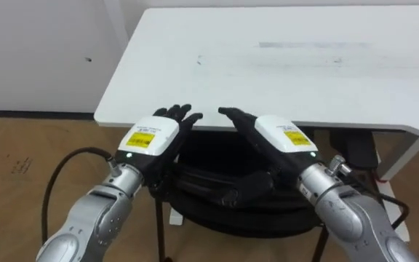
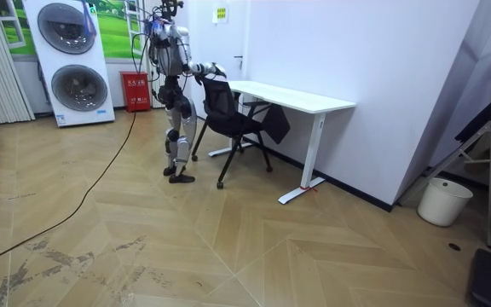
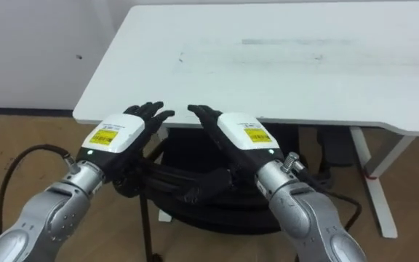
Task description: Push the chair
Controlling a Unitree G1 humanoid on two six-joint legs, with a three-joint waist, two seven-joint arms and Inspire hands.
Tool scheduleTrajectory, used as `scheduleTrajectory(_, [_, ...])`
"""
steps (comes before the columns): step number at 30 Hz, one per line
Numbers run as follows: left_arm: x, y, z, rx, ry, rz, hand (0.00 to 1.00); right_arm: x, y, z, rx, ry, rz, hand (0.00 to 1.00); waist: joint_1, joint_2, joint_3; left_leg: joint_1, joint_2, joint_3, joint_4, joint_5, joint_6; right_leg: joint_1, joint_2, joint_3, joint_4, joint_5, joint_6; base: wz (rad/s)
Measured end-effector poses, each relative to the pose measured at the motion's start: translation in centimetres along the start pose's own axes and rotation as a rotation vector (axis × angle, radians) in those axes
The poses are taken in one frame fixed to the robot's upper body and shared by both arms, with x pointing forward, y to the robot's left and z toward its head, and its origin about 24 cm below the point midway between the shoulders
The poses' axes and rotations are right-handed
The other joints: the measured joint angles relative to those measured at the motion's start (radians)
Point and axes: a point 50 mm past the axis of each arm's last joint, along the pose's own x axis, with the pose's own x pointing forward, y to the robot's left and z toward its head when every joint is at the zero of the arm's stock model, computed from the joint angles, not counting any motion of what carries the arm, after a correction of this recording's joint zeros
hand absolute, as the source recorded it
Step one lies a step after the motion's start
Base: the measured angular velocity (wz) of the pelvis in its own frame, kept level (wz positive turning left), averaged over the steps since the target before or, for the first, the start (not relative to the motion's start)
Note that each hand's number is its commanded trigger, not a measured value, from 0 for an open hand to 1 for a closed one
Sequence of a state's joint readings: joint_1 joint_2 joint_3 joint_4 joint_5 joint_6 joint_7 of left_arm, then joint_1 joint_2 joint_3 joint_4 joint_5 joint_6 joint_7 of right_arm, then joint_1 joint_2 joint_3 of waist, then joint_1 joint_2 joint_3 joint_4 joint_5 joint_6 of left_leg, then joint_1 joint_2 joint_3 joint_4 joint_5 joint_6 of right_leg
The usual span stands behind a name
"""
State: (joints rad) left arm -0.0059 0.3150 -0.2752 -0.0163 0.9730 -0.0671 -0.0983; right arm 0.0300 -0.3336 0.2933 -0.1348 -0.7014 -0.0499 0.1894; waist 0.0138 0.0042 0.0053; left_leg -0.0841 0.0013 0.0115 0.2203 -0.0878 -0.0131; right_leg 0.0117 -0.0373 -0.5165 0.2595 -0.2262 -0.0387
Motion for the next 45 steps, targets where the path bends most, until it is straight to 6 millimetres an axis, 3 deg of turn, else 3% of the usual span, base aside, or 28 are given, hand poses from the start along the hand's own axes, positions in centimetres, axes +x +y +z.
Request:
scheduleTrajectory(4, [0.0,0.6,0.1,0.003,-0.012,0.023,0.00,-0.1,-1.2,-0.6,0.001,0.027,-0.088,0.00,0.014,-0.001,0.0008,0.001,0.001,0.006,-0.001,-0.010,0.009,0.009,0.004,0.006,-0.024,0.012,0.004,-0.02])
scheduleTrajectory(8, [-0.3,2.2,-0.6,0.019,-0.010,0.091,0.00,-0.3,-3.6,-1.5,-0.001,0.050,-0.250,0.00,0.015,-0.006,0.0031,-0.007,-0.009,0.012,0.009,-0.021,0.018,0.010,0.004,0.025,-0.038,0.017,0.007,0.03])
scheduleTrajectory(10, [-0.5,2.6,-1.1,0.023,0.000,0.110,0.00,-0.7,-5.1,-1.7,-0.003,0.053,-0.335,0.00,0.018,-0.007,0.0039,-0.008,-0.008,0.013,0.008,-0.024,0.024,0.008,0.007,0.063,-0.038,0.020,0.004,0.11])
scheduleTrajectory(12, [-0.7,3.4,-1.8,0.027,0.007,0.149,0.00,-1.7,-7.3,-2.0,-0.016,0.053,-0.467,0.00,0.013,-0.012,0.0043,0.001,-0.015,0.025,0.008,-0.029,0.031,0.011,0.020,0.171,-0.037,0.021,0.002,0.09])
scheduleTrajectory(14, [-1.1,4.1,-2.5,0.027,0.017,0.194,0.00,-2.6,-8.9,-2.2,-0.021,0.046,-0.576,0.00,0.016,-0.020,0.0077,0.004,-0.018,0.035,0.009,-0.033,0.037,0.012,0.025,0.214,-0.040,0.023,-0.001,0.07])
scheduleTrajectory(16, [-1.6,4.8,-3.2,0.031,0.033,0.254,0.00,-3.7,-10.2,-2.8,-0.028,0.060,-0.676,0.00,0.008,-0.031,0.0088,0.003,-0.021,0.034,0.014,-0.036,0.041,0.016,0.024,0.224,-0.040,0.029,-0.012,0.18])
scheduleTrajectory(19, [-3.7,9.2,-4.4,0.068,0.088,0.586,0.00,-5.9,-12.3,-3.4,-0.078,0.088,-0.832,0.00,-0.012,-0.041,0.0042,0.005,-0.029,0.034,0.015,-0.044,0.050,0.029,0.026,0.263,-0.055,0.030,-0.013,0.14])
scheduleTrajectory(21, [-6.8,13.1,-5.2,0.109,0.129,0.909,0.00,-8.6,-13.4,-3.6,-0.108,0.100,-0.956,0.00,-0.012,-0.037,0.0018,0.028,-0.031,0.045,0.011,-0.057,0.056,0.047,0.025,0.284,-0.063,0.029,-0.013,-0.17])
scheduleTrajectory(22, [-7.6,13.8,-5.5,0.119,0.145,0.974,0.00,-9.2,-13.7,-3.7,-0.115,0.108,-0.987,0.00,-0.012,-0.035,0.0003,0.036,-0.031,0.047,0.009,-0.060,0.058,0.055,0.026,0.293,-0.066,0.030,-0.011,-0.21])
scheduleTrajectory(23, [-9.0,14.5,-6.1,0.144,0.184,1.070,0.00,-10.4,-14.2,-4.1,-0.129,0.128,-1.042,0.00,-0.016,-0.029,-0.0068,0.052,-0.031,0.058,0.005,-0.066,0.060,0.071,0.027,0.304,-0.077,0.033,-0.006,-0.23])
scheduleTrajectory(25, [-11.2,14.8,-7.1,0.197,0.259,1.151,0.00,-12.4,-14.9,-4.5,-0.156,0.159,-1.131,0.00,-0.018,-0.020,-0.0131,0.065,-0.032,0.060,0.001,-0.074,0.065,0.086,0.030,0.313,-0.080,0.034,-0.003,-0.17])
scheduleTrajectory(29, [-16.6,15.0,-7.9,0.327,0.392,1.309,0.00,-17.6,-16.3,-5.7,-0.212,0.262,-1.376,0.00,-0.036,-0.017,-0.0141,0.073,-0.033,0.069,0.007,-0.087,0.071,0.092,0.029,0.326,-0.088,0.033,0.004,-0.07])
scheduleTrajectory(33, [-21.7,15.4,-8.4,0.365,0.442,1.551,0.00,-22.9,-16.5,-5.8,-0.235,0.294,-1.615,0.00,-0.033,-0.008,-0.0115,0.066,-0.033,0.071,0.017,-0.093,0.073,0.093,0.030,0.335,-0.087,0.032,0.006,-0.02])
scheduleTrajectory(37, [-26.6,15.3,-8.8,0.310,0.507,1.833,0.00,-26.5,-16.6,-5.6,-0.216,0.294,-1.868,0.00,-0.030,0.006,-0.0091,0.057,-0.033,0.071,0.035,-0.100,0.075,0.089,0.025,0.349,-0.086,0.026,0.009,-0.06])
scheduleTrajectory(39, [-29.9,14.5,-9.9,0.231,0.612,2.000,0.00,-28.6,-16.4,-6.0,-0.208,0.331,-2.028,0.00,-0.030,0.019,-0.0135,0.056,-0.037,0.070,0.044,-0.104,0.077,0.075,0.019,0.350,-0.068,0.003,0.020,0.06])
scheduleTrajectory(41, [-32.4,13.2,-11.2,0.122,0.739,2.119,0.00,-29.9,-15.9,-7.0,-0.159,0.396,-2.147,0.00,-0.025,0.021,-0.0131,0.050,-0.041,0.070,0.045,-0.103,0.078,0.054,0.012,0.350,-0.035,-0.009,0.016,0.00])
scheduleTrajectory(43, [-34.9,10.8,-13.0,-0.033,0.929,2.220,0.00,-30.9,-15.0,-8.2,-0.097,0.484,-2.242,0.00,-0.021,0.024,-0.0136,0.030,-0.039,0.074,0.051,-0.103,0.077,0.029,0.011,0.352,-0.017,-0.010,0.014,-0.05])
scheduleTrajectory(45, [-37.2,6.4,-14.8,-0.244,1.213,2.326,0.00,-31.9,-13.8,-9.4,0.007,0.590,-2.342,0.00,-0.005,0.029,-0.0138,0.012,-0.035,0.091,0.053,-0.103,0.077,0.000,0.008,0.355,0.002,-0.011,0.010,-0.15])
